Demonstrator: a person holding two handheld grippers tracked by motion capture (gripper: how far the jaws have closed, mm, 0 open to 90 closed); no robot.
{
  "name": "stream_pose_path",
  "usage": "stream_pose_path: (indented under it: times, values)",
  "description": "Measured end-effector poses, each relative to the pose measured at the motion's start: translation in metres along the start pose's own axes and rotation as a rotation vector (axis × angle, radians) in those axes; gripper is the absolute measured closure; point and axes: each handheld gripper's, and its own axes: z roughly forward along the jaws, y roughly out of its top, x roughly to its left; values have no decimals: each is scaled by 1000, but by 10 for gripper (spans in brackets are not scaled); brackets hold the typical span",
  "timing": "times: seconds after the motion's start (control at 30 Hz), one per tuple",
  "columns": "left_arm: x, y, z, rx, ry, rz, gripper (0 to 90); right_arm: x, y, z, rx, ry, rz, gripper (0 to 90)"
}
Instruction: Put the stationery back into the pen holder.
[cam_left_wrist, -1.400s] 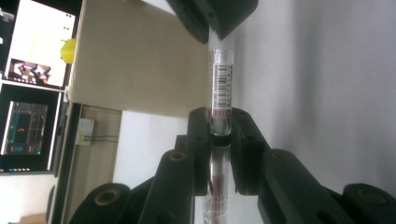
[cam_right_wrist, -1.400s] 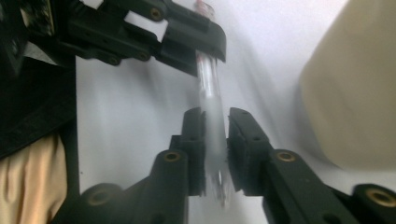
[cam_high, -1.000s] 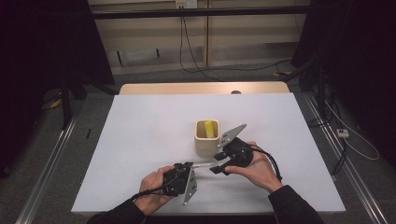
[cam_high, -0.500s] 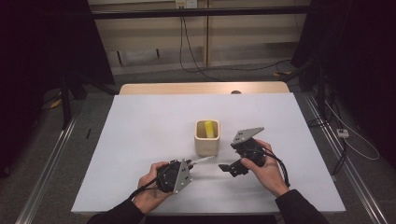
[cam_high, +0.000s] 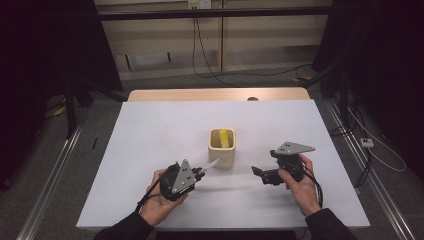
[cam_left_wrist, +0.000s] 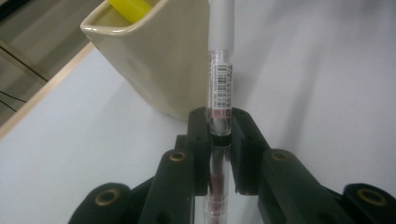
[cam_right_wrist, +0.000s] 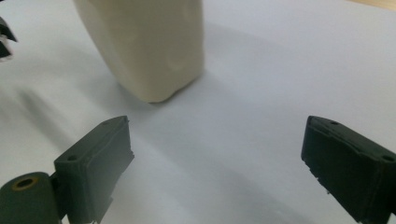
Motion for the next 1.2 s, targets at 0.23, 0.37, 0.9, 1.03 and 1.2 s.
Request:
stream_pose_path:
  times: [0.23, 0.37, 0.9, 1.03, 1.2]
  values:
    - [14, 0, -9, -58, -45, -128, 799, -1, -7, -6, -36, -52, -3, 75]
    - [19, 1, -15, -86, -55, -181, 798, -2, -10, -12, -54, -61, -1, 68]
    - [47, 19, -21, -155, -55, -287, 799, -6, -27, -26, -61, -92, 13, 74]
    - [58, 26, -20, -184, -50, -340, 799, -7, -30, -32, -71, -107, 19, 75]
    - [64, 42, -11, -171, -45, -325, 799, -6, -37, -37, -73, -107, 24, 52]
